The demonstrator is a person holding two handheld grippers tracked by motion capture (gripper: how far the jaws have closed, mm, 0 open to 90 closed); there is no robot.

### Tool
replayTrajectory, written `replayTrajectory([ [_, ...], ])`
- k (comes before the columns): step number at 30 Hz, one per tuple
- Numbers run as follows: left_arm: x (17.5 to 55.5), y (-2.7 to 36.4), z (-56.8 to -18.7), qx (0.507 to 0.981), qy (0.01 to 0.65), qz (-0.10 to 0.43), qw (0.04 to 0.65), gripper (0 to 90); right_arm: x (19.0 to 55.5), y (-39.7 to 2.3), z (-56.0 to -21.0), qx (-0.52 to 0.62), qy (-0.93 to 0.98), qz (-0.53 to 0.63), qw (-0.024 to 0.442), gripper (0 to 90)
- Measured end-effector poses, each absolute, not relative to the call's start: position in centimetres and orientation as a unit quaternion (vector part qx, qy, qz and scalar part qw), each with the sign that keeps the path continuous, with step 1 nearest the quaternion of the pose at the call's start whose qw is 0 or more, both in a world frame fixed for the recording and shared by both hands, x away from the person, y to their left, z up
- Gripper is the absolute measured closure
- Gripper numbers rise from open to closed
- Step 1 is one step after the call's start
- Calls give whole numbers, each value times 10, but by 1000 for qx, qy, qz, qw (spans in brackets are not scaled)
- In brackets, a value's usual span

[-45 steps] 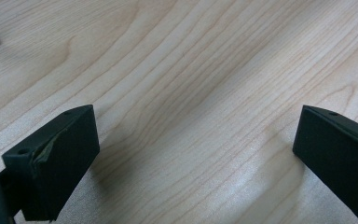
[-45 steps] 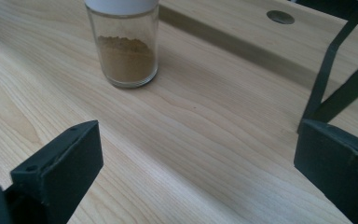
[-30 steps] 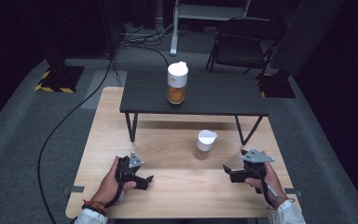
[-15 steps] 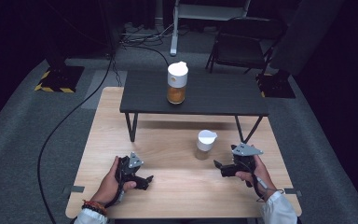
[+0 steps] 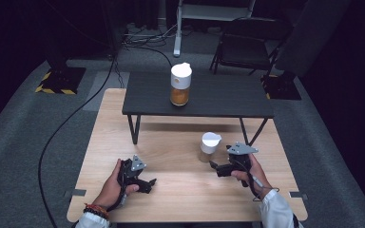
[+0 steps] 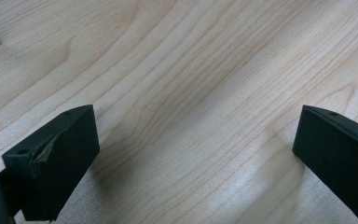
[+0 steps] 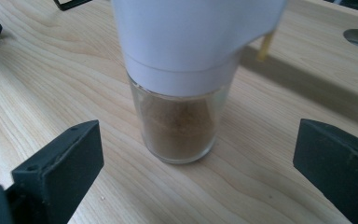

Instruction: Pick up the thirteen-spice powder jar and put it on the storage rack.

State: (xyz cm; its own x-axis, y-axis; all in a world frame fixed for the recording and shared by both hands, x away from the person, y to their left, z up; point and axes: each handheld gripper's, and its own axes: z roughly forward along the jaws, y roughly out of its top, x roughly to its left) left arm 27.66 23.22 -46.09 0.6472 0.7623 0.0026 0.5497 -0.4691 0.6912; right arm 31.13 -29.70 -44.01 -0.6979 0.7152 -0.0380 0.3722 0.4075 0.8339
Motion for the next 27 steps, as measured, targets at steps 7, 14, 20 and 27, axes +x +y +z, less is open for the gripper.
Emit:
replayTrajectory([
  [7,277,232,-461,842,389,158,337,0,316,-288,-443,334,816,429,197,14],
  [14,277,232,-461,843,389,158,337,0,323,-281,-447,341,812,433,191,14],
  [20,277,232,-461,843,389,158,337,0,328,-275,-451,343,811,436,187,16],
  [27,277,232,-461,843,389,157,337,0,333,-269,-454,354,801,443,189,19],
])
